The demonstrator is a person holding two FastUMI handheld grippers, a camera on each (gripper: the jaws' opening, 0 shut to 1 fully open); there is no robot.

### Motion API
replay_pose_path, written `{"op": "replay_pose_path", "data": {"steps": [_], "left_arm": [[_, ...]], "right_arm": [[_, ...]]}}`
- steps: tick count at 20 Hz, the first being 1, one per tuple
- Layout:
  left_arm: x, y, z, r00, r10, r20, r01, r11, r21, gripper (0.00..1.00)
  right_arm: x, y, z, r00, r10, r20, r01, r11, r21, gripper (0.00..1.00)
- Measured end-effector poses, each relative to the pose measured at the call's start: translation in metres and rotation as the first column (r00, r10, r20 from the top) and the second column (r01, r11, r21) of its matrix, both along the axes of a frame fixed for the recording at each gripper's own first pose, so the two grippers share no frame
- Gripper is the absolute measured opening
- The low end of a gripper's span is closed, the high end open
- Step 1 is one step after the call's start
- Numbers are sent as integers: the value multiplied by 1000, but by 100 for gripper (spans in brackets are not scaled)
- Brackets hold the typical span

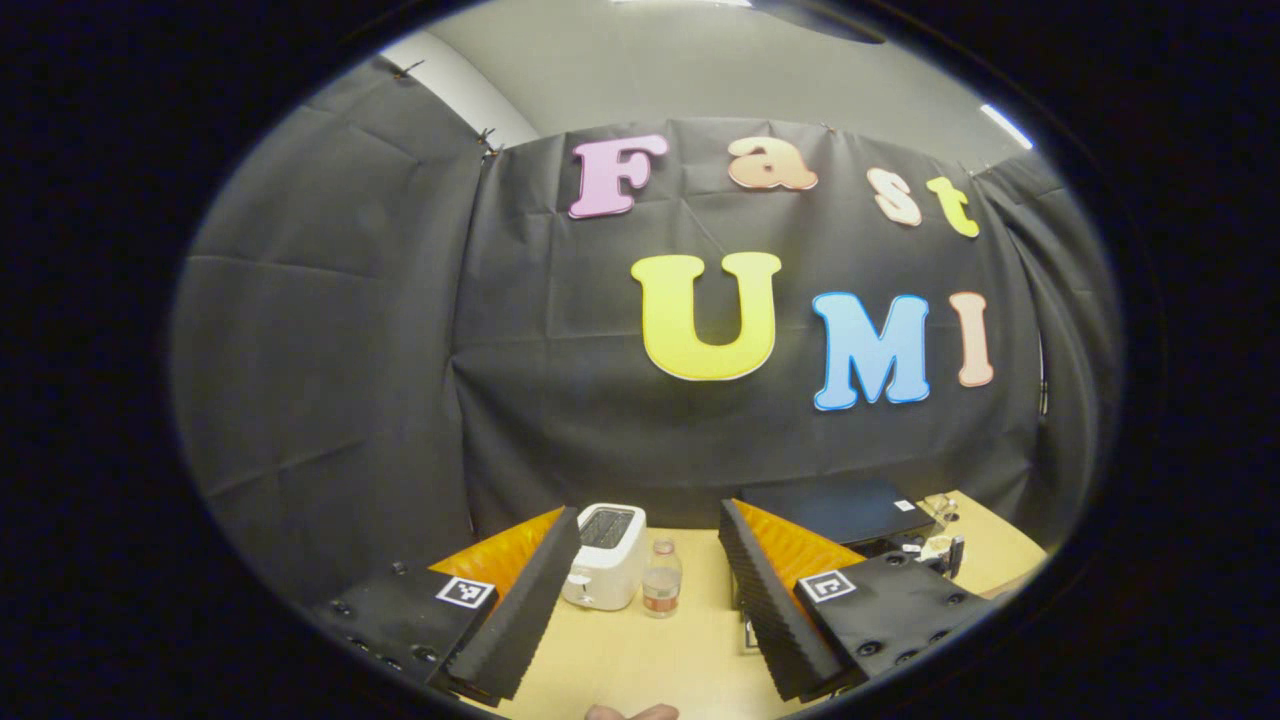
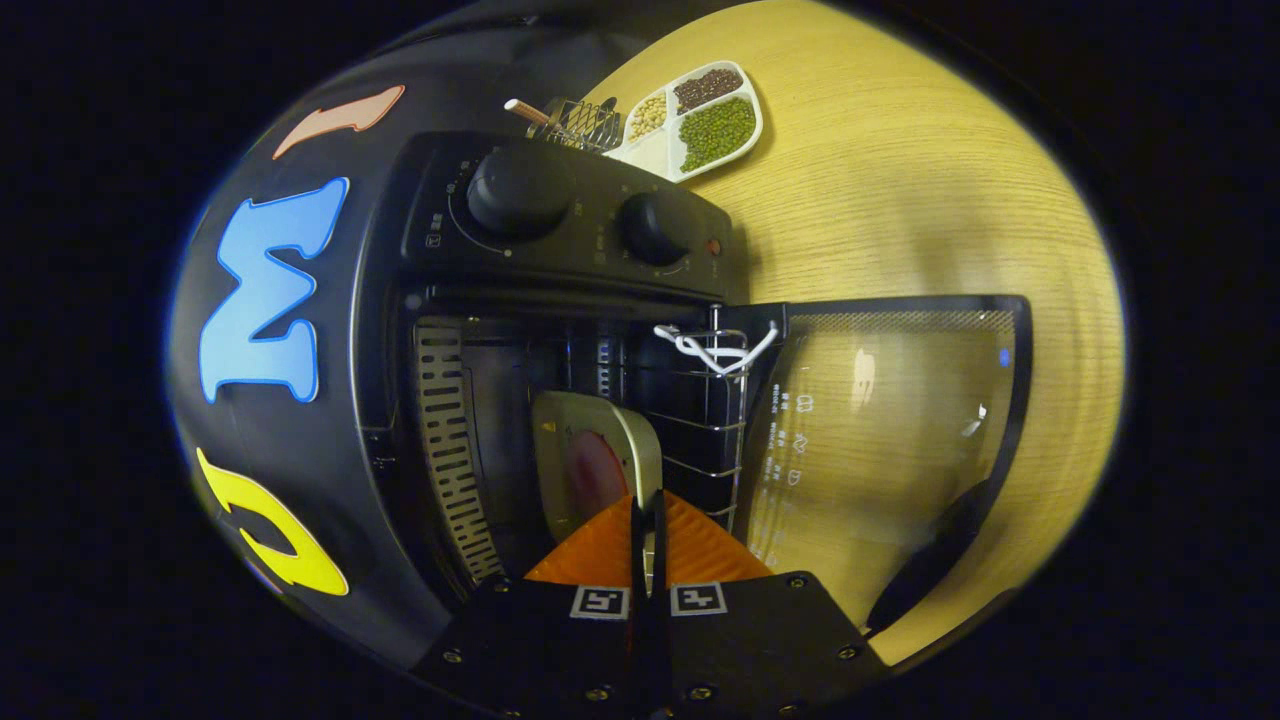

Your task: Open the electric oven with the left hand, put the food in, and close the electric oven.

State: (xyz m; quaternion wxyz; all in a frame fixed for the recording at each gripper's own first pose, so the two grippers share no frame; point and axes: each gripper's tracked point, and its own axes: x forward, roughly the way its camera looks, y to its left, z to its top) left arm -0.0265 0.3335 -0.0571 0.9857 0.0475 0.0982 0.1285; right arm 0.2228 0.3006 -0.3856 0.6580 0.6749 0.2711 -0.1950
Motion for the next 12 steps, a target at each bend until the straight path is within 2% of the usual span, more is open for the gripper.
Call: {"op": "replay_pose_path", "data": {"steps": [3,4,5,6,7,10,11,12], "left_arm": [[2,1,-2,1000,14,-8,-14,1000,-1,95],[4,-2,-3,1000,15,-12,-16,1000,-2,99],[5,-3,-5,1000,15,-14,-15,1000,-2,99],[6,-6,-5,1000,15,-15,-15,1000,-2,99],[8,-10,-6,1000,14,-14,-14,1000,-2,95],[18,-25,-5,1000,-2,-7,2,1000,-4,95],[19,-31,-6,1000,-9,-4,9,1000,-4,95],[22,-38,-5,1000,-17,-3,17,1000,-6,99]], "right_arm": [[14,4,1,1000,-23,4,23,999,32,3],[16,3,1,1000,-16,4,16,1000,26,9],[18,4,2,1000,-9,5,9,1000,23,3],[17,2,4,1000,-6,9,6,1000,26,3],[19,5,3,1000,3,9,-3,999,33,4],[11,10,11,998,65,21,-66,997,32,7],[5,9,16,995,95,31,-96,995,10,14],[-1,10,18,990,137,31,-137,991,-12,15]]}}
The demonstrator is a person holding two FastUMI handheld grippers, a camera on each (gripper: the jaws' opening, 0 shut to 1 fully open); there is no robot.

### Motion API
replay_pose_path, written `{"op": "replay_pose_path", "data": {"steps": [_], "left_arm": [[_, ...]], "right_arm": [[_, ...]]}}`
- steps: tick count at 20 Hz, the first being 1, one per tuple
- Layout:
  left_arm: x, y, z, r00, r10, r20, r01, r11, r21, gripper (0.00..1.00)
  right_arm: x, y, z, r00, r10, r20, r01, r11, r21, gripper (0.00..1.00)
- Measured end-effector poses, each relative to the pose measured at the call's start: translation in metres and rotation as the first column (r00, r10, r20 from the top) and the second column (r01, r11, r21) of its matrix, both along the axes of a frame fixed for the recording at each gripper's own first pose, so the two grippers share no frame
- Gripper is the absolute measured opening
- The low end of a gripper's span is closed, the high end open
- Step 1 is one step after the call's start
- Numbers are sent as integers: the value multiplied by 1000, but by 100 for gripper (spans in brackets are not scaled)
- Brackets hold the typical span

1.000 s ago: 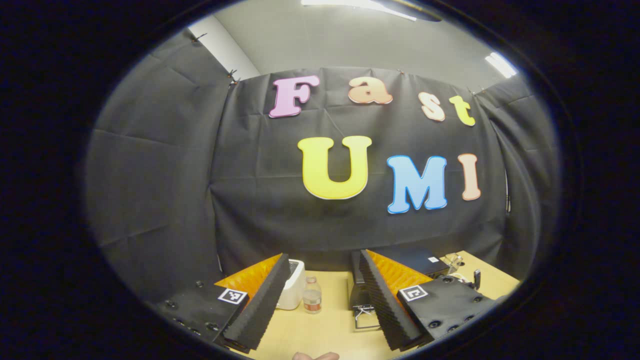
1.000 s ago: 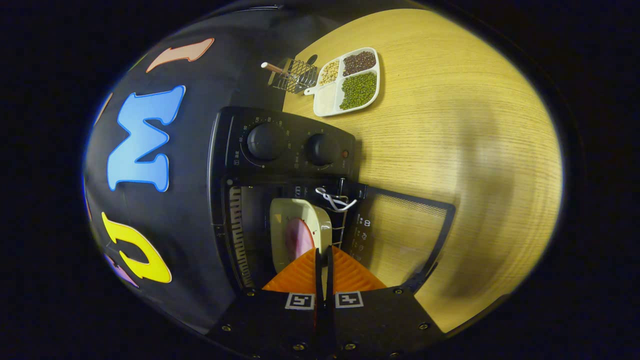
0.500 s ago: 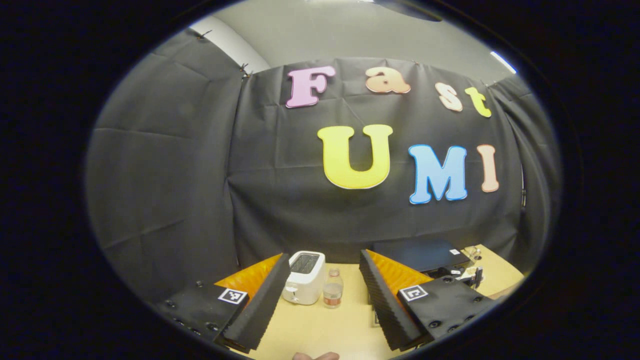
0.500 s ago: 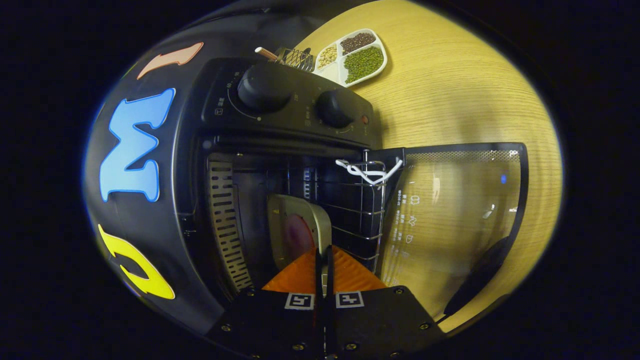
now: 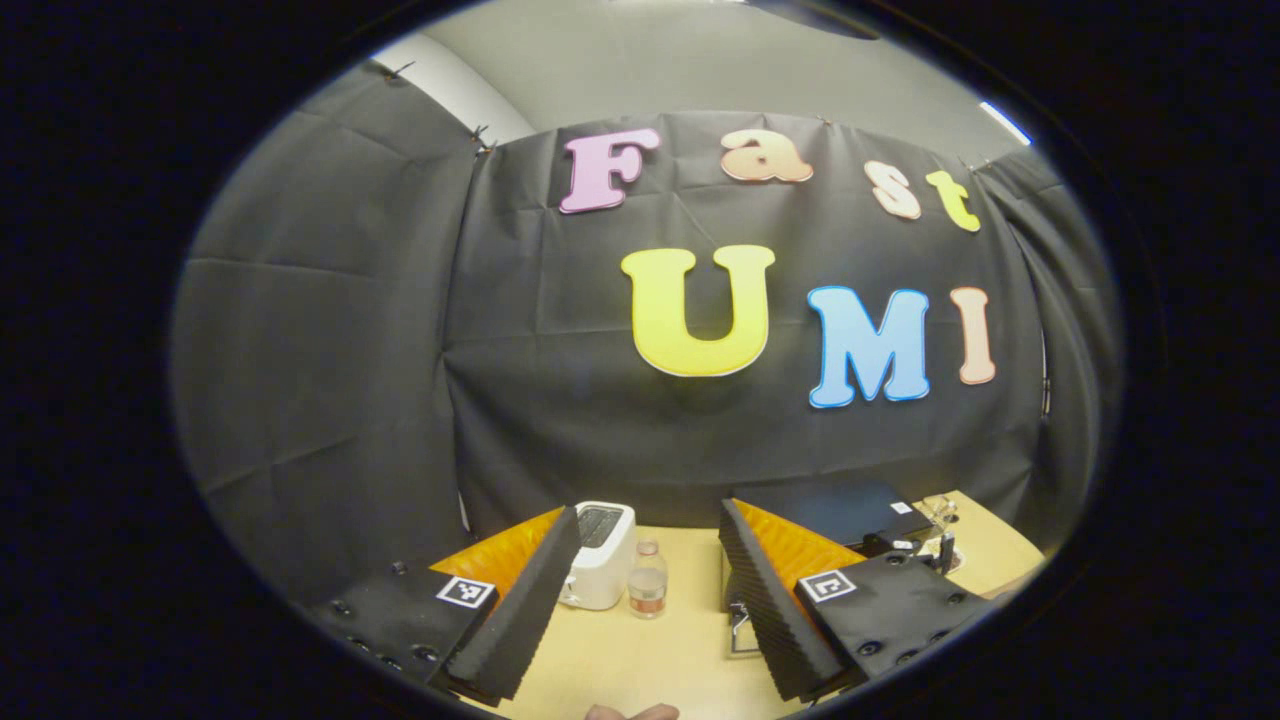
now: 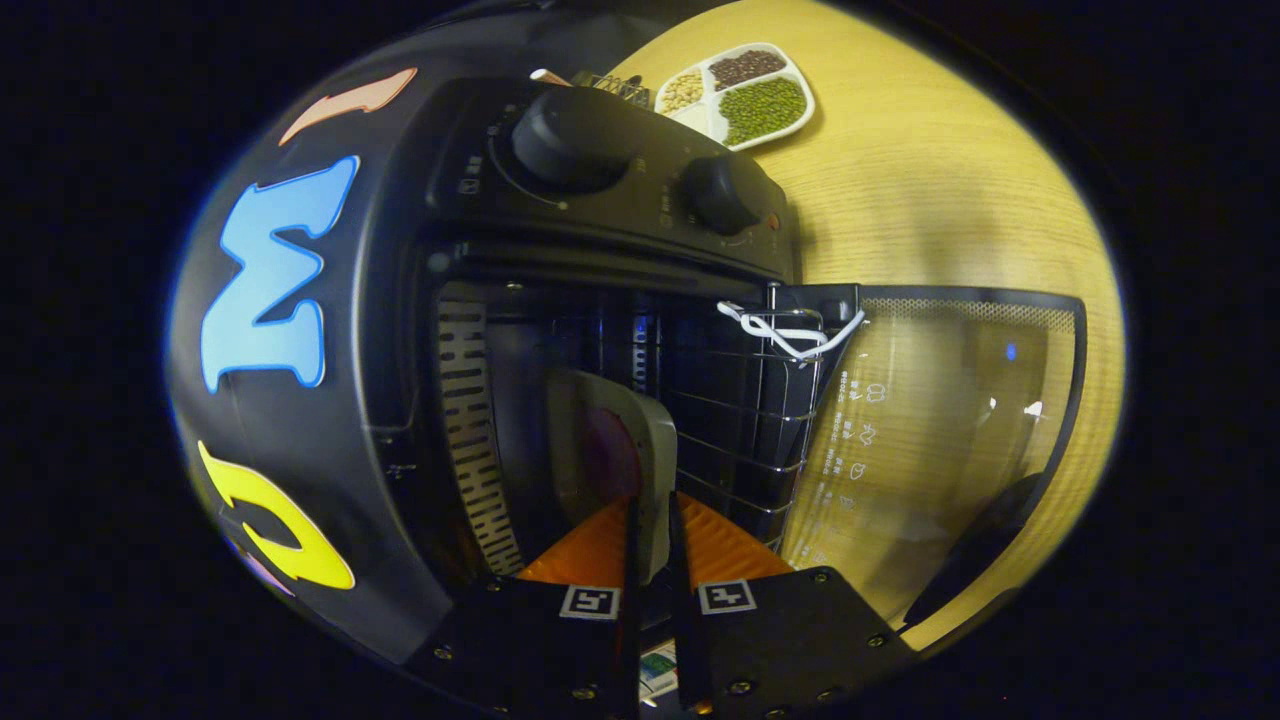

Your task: Open the electric oven with the left hand, put the food in, and close the electric oven.

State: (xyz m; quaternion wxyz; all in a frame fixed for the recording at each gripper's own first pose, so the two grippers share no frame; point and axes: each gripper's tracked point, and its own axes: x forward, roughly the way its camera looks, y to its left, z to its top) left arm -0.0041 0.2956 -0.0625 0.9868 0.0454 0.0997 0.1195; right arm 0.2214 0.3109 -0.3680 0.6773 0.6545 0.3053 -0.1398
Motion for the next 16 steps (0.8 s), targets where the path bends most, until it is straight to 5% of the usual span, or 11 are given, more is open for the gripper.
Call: {"op": "replay_pose_path", "data": {"steps": [1,5,10,13,16], "left_arm": [[3,-9,0,1000,-11,3,11,1000,-5,95],[13,-41,-6,999,-53,7,54,998,-20,99],[25,-80,-14,995,-102,2,102,994,-46,99],[29,-100,-19,993,-118,-1,118,992,-51,99],[31,-120,-21,991,-131,-2,131,989,-72,99]], "right_arm": [[-9,2,4,999,45,2,-45,999,-17,22],[-44,-9,12,978,211,6,-209,971,-115,24],[-81,-48,35,920,392,22,-369,882,-293,24],[-96,-80,58,868,496,29,-429,777,-462,24],[-105,-109,107,796,602,66,-419,626,-658,24]]}}
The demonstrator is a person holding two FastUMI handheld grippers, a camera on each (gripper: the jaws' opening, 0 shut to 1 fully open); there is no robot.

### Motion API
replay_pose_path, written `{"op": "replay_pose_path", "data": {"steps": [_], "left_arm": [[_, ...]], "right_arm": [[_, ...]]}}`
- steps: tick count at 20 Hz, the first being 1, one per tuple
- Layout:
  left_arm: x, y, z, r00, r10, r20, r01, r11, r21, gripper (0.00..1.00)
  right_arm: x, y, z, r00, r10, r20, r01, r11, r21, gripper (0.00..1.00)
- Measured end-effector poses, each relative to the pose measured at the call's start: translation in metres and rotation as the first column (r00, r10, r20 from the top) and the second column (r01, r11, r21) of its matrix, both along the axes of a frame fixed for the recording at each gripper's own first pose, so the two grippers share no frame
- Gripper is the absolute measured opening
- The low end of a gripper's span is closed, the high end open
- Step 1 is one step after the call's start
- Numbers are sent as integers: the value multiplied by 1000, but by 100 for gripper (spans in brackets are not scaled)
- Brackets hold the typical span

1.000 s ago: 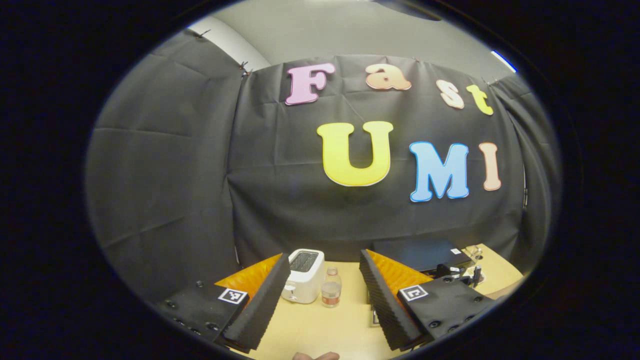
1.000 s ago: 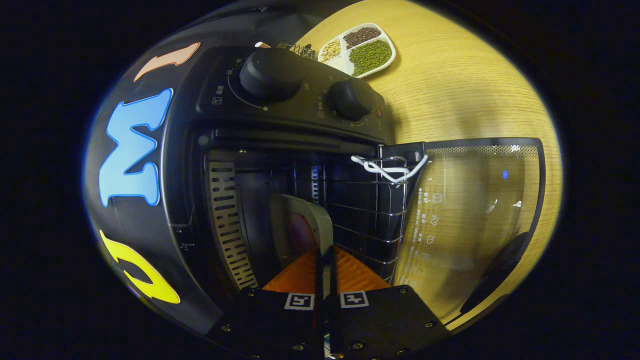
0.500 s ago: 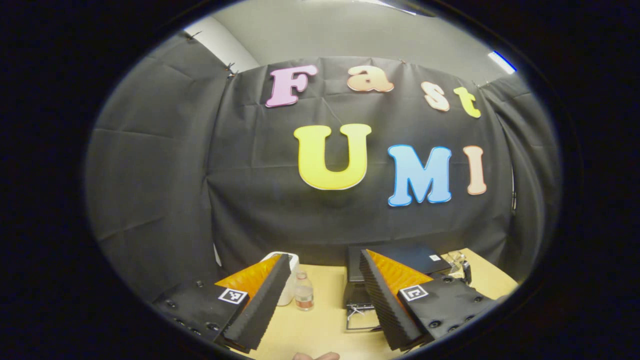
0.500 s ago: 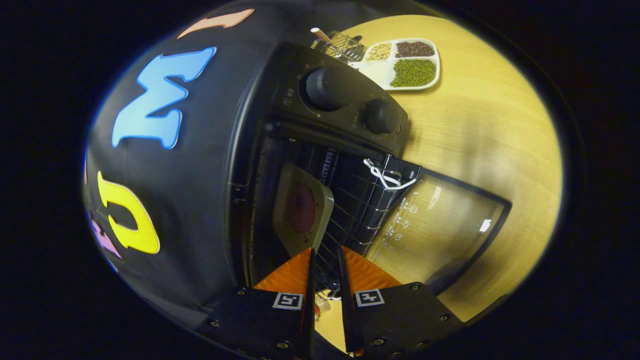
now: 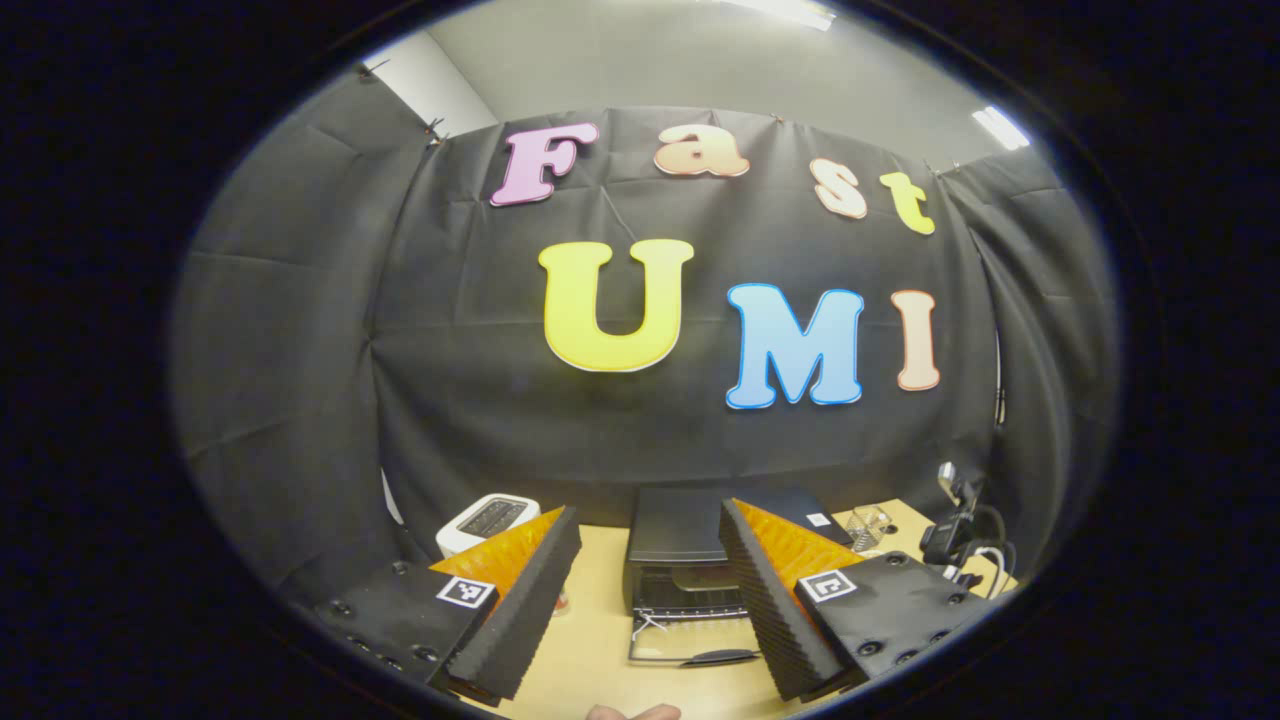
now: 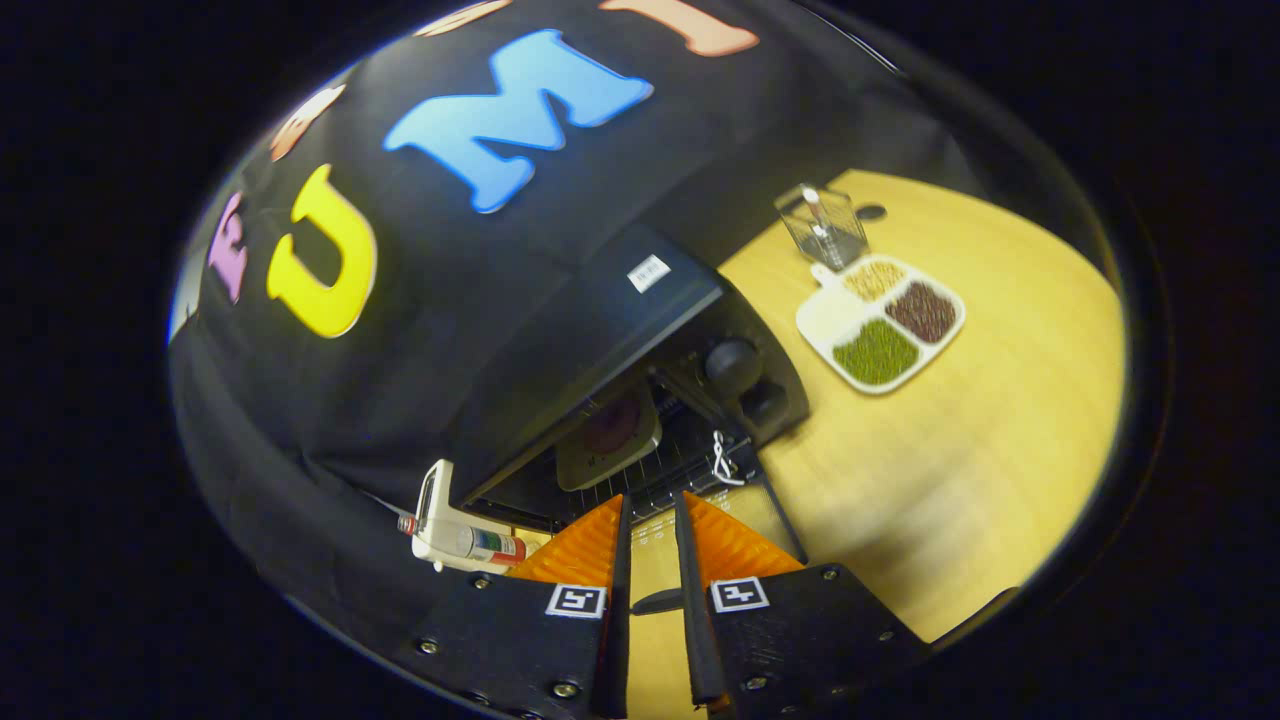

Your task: Open the electric oven with the left hand, put the food in, and close the electric oven.

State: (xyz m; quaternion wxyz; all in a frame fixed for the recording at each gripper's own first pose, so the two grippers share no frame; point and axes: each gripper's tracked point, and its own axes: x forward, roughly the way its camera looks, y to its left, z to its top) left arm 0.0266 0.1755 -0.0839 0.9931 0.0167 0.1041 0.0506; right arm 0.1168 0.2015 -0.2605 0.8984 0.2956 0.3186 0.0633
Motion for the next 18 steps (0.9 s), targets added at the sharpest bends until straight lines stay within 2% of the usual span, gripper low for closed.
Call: {"op": "replay_pose_path", "data": {"steps": [2,5,8,12,13,14,15,16,17,18], "left_arm": [[2,-13,-2,1000,-14,0,14,1000,-4,99],[8,-32,2,999,-37,9,37,999,-6,99],[12,-50,16,997,-70,36,70,998,3,99],[14,-73,26,993,-106,59,106,994,16,99],[15,-76,23,992,-112,55,111,994,15,99],[16,-80,20,992,-116,49,115,993,16,99],[18,-83,15,992,-118,39,117,993,18,99],[19,-87,11,992,-123,25,123,992,17,95],[21,-91,6,992,-128,16,128,992,16,99],[22,-92,3,992,-128,4,128,992,19,99]], "right_arm": [[-4,-26,45,988,55,145,-38,992,-120,24],[-18,-38,112,939,116,325,-35,969,-245,24],[-38,-67,167,879,134,457,15,951,-309,24],[-56,-102,222,831,93,549,103,943,-317,25],[-57,-110,232,820,89,566,122,938,-325,39],[-60,-115,237,811,85,579,136,935,-328,41],[-62,-122,244,805,80,588,145,934,-326,52],[-64,-126,247,802,73,593,155,933,-324,64],[-64,-132,251,798,63,599,169,931,-322,71],[-67,-138,255,792,60,608,180,928,-326,81]]}}
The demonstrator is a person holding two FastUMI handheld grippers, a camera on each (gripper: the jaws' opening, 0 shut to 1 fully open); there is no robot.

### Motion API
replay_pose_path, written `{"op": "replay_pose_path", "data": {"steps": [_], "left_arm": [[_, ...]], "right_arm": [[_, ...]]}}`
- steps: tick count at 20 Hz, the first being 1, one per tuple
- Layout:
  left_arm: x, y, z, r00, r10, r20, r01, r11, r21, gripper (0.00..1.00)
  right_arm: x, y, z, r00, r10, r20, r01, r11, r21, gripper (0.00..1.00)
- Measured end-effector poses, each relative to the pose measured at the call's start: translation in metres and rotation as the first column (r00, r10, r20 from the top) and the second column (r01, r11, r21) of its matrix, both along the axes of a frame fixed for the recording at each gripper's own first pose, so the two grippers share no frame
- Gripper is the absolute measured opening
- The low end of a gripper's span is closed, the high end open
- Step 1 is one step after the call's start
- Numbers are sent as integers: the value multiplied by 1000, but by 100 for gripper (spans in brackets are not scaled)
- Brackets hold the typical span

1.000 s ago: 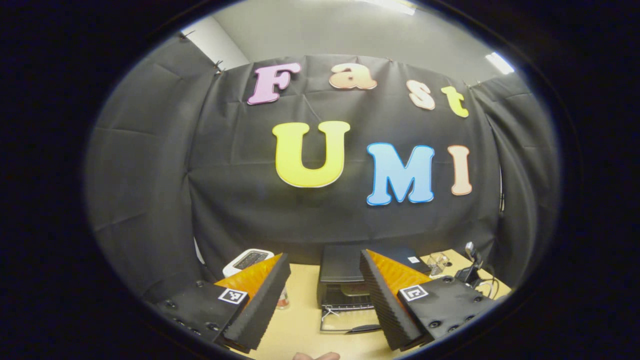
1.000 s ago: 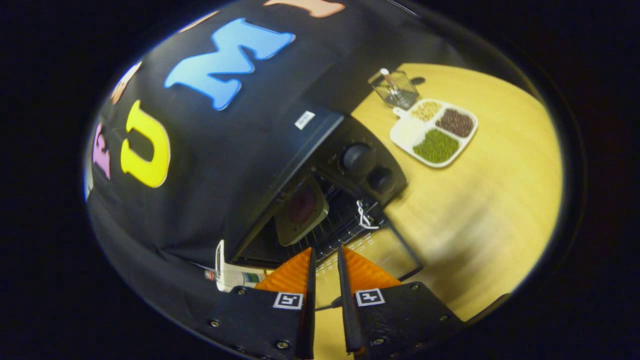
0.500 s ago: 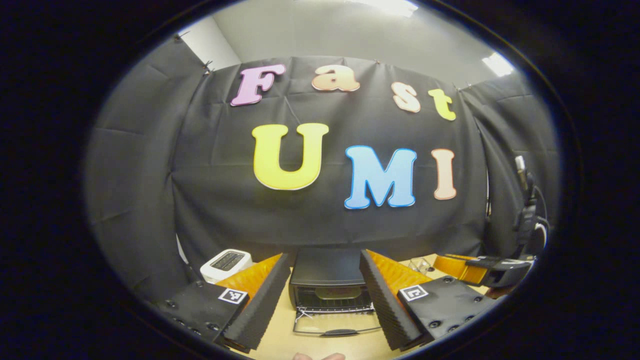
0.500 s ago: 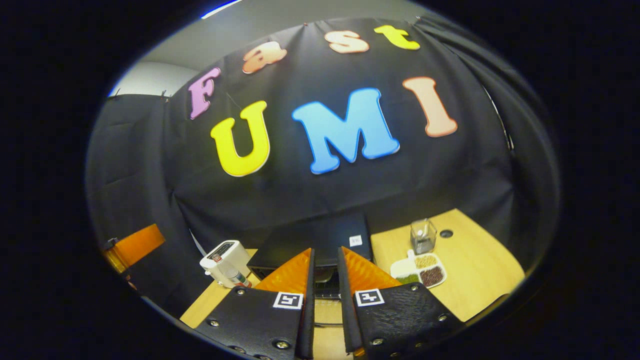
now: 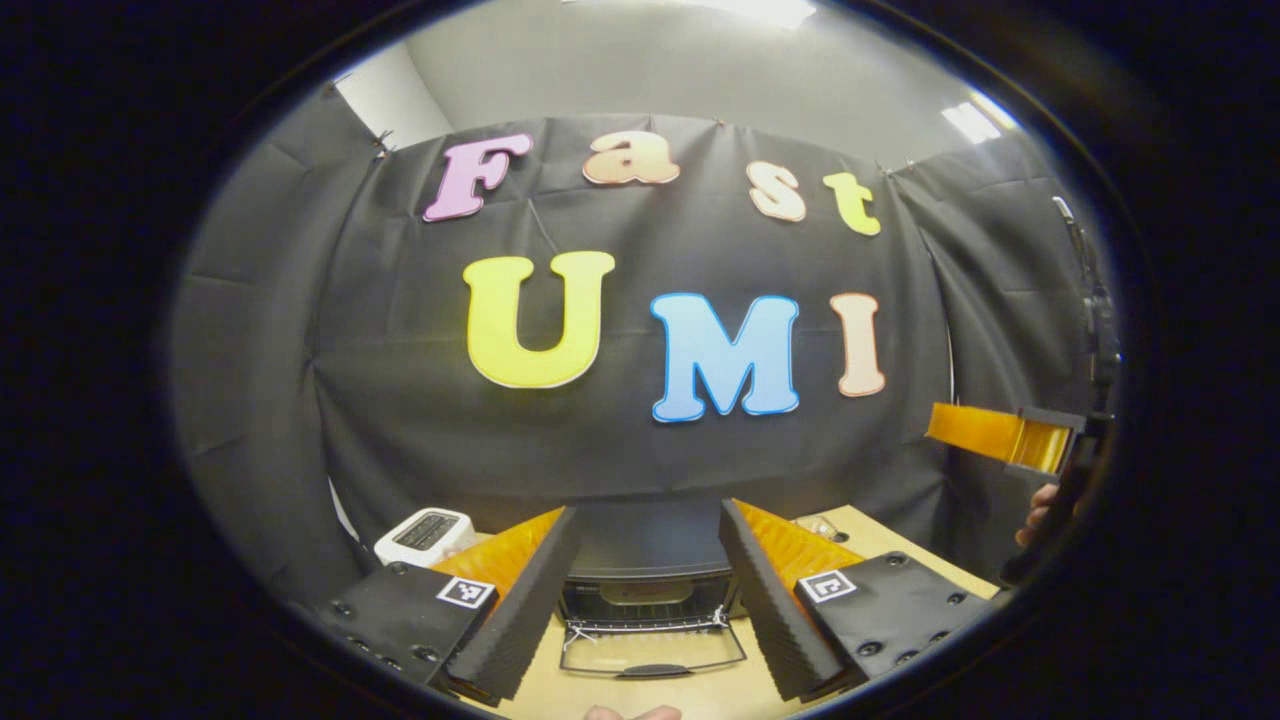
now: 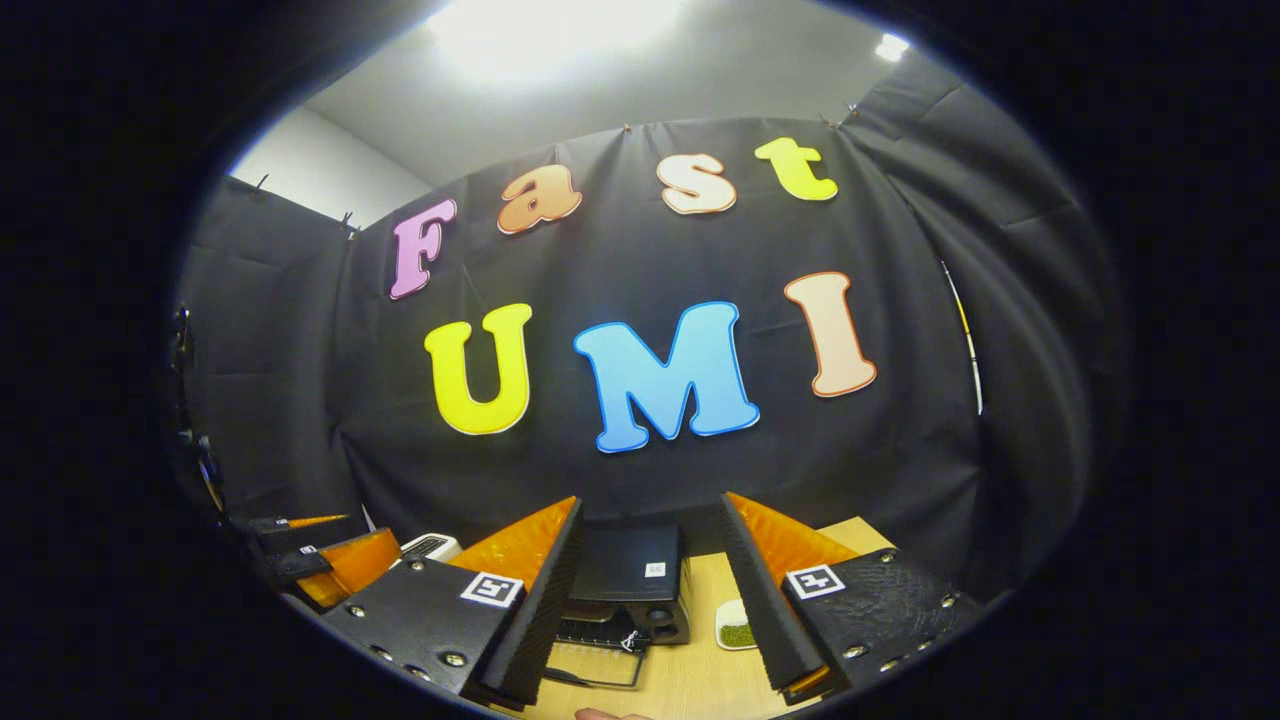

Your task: Open the electric oven with the left hand, put the food in, and close the electric oven.

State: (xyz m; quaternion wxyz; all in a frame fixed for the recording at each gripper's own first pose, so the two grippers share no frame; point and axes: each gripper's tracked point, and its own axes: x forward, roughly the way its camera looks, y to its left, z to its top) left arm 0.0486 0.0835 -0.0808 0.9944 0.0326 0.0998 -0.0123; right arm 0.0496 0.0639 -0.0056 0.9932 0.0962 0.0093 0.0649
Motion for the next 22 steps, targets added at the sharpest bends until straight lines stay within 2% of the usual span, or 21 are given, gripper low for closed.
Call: {"op": "replay_pose_path", "data": {"steps": [1,5,6,7,9,10,11,14,15,16,17,18,22], "left_arm": [[2,-1,-7,1000,-2,-20,2,1000,4,91],[8,-8,-45,990,0,-139,-1,1000,-6,99],[8,-9,-55,985,1,-172,-4,1000,-12,95],[8,-10,-68,979,-1,-204,-3,1000,-17,99],[5,-8,-96,956,16,-293,-24,999,-25,99],[3,-8,-111,944,20,-331,-34,999,-34,91],[2,-8,-122,931,21,-365,-40,998,-46,95],[-3,-2,-165,880,30,-475,-67,996,-61,95],[-8,1,-180,861,23,-508,-66,996,-68,91],[-11,0,-197,835,16,-551,-66,995,-70,91],[-12,0,-216,812,12,-584,-64,996,-68,95],[-15,1,-230,790,10,-613,-61,996,-63,92],[-27,2,-275,703,10,-711,-66,996,-52,99]], "right_arm": [[-1,-4,3,1000,-6,12,6,1000,-4,81],[-3,-12,10,999,-14,32,15,999,-38,81],[-3,-13,10,999,-12,36,14,999,-41,81],[-2,-15,10,999,-15,35,16,999,-44,82],[-1,-20,8,999,-19,26,20,999,-42,85],[-1,-23,7,999,-24,24,25,999,-36,86],[1,-23,6,999,-29,21,30,999,-29,90],[1,-35,4,998,-54,16,55,998,-23,94],[3,-36,1,998,-59,13,59,998,-22,94],[3,-39,-1,998,-63,11,63,998,-21,94],[3,-42,-1,998,-68,9,68,998,-19,94],[4,-44,-2,997,-72,9,72,997,-17,94],[4,-55,-11,995,-95,-6,95,995,-36,94]]}}
